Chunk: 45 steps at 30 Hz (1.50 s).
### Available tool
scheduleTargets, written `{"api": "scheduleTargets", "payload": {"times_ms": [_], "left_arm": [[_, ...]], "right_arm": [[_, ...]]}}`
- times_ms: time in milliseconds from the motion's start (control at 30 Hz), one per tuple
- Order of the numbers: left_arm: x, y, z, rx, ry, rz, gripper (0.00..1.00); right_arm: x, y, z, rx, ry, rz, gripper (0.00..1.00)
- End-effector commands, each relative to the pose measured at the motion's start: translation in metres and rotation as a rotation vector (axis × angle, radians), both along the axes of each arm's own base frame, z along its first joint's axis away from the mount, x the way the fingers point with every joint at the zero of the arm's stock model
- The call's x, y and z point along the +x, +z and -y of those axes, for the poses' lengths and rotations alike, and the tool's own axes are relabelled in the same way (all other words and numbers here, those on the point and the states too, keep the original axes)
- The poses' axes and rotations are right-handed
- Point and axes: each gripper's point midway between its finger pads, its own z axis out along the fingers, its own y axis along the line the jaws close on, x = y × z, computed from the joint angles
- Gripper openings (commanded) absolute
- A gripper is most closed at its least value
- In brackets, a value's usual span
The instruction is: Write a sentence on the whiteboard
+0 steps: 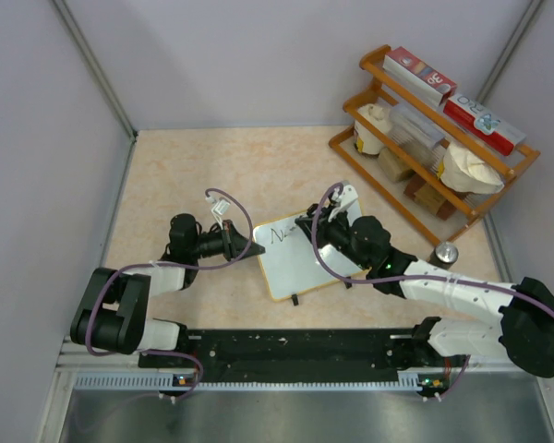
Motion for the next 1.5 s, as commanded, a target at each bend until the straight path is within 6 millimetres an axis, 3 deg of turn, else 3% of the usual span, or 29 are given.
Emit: {"api": "scheduleTargets", "payload": {"times_ms": [0,233,567,933,1267,1467], "left_arm": [[-0.01,0.001,0.004,-0.006,-0.072,0.048,0.0],[-0.01,0.001,0.004,-0.006,-0.072,0.049,0.0],[-0.01,0.001,0.004,-0.006,-0.07,0.049,0.0],[-0.01,0.001,0.004,-0.006,-0.07,0.046,0.0],[-0.01,0.001,0.004,-0.007,-0.072,0.046,0.0],[-0.01,0.001,0.004,-0.007,-0.073,0.046,0.0]], "right_arm": [[0.003,0.004,-0.002,0.021,0.011,-0.001,0.0],[-0.001,-0.011,0.006,0.003,-0.01,-0.028,0.0],[0.005,-0.012,0.022,-0.003,-0.077,-0.027,0.0],[0.014,0.013,0.021,0.037,-0.09,0.007,0.0],[-0.003,0.04,0.019,0.116,-0.008,0.059,0.0],[-0.003,0.04,0.013,0.109,0.013,0.056,0.0]]}}
